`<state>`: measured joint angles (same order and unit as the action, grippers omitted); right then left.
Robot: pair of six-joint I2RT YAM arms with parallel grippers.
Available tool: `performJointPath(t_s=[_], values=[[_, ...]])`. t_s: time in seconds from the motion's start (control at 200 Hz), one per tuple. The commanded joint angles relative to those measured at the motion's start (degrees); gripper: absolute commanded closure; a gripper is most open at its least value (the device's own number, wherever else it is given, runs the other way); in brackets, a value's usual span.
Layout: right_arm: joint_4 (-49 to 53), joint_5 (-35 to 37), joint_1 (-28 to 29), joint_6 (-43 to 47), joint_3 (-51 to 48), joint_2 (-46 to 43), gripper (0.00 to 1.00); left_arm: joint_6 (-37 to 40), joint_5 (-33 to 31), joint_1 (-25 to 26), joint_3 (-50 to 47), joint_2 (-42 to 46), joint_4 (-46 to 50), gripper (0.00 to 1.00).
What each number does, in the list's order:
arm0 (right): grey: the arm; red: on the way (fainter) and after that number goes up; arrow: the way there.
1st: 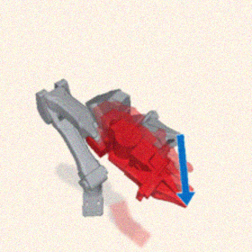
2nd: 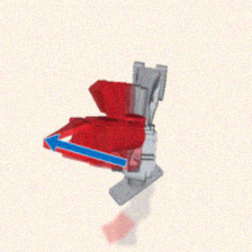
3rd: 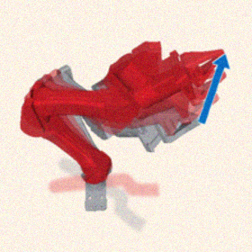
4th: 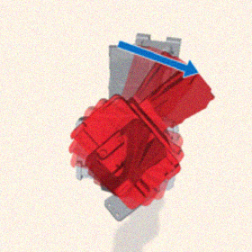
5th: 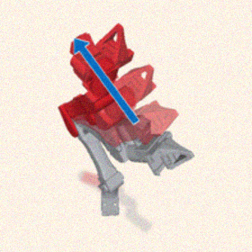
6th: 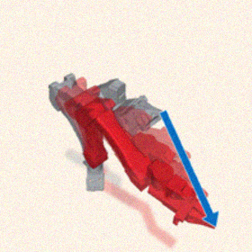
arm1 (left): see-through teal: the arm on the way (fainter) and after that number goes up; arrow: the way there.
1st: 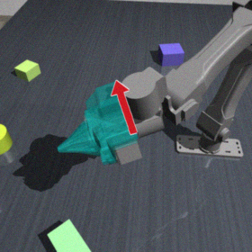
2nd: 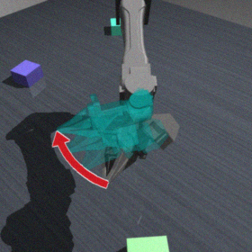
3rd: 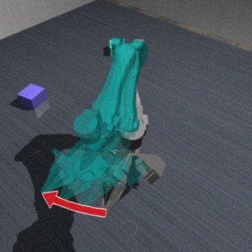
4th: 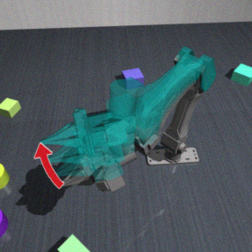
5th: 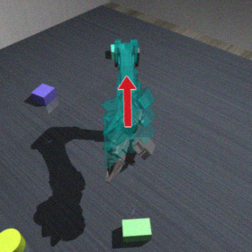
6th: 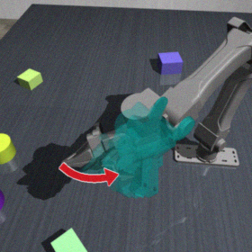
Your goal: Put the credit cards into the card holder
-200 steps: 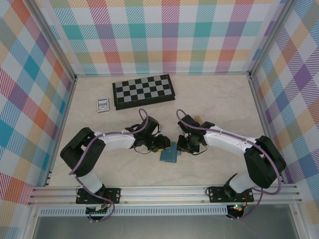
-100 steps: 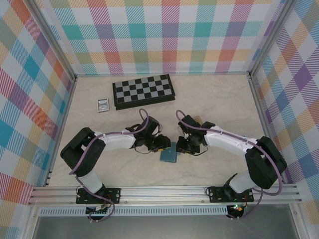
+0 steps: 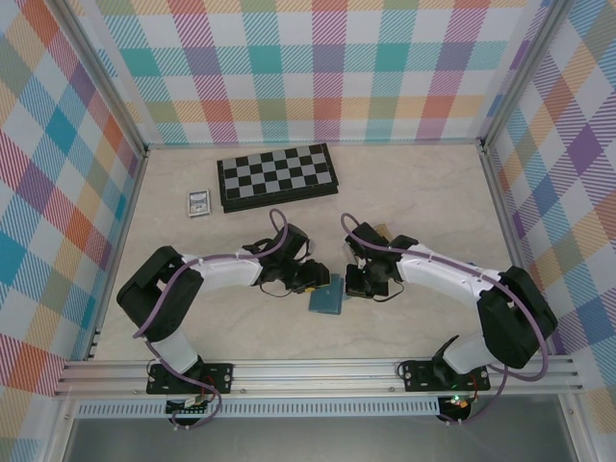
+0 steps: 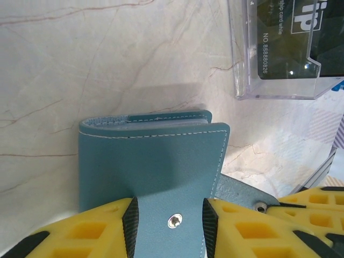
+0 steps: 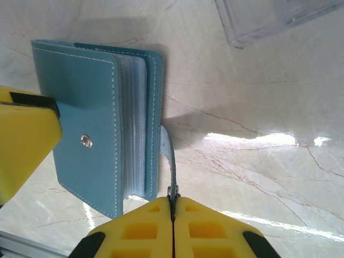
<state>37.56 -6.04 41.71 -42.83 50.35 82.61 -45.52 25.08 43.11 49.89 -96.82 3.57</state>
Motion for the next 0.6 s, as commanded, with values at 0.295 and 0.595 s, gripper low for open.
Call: performJointPath(t_s=[0.295, 0.595], values=[[0.6, 0.5, -0.2, 1.0, 1.9, 0.6, 0.96, 5.8, -11.5, 1.1, 3.6, 6.2, 10.9, 0.55], [1.8, 3.0, -0.2, 1.6, 3.1, 2.1, 0.95, 5.1, -15.8, 0.5, 4.2, 9.2, 13.2, 0.49]])
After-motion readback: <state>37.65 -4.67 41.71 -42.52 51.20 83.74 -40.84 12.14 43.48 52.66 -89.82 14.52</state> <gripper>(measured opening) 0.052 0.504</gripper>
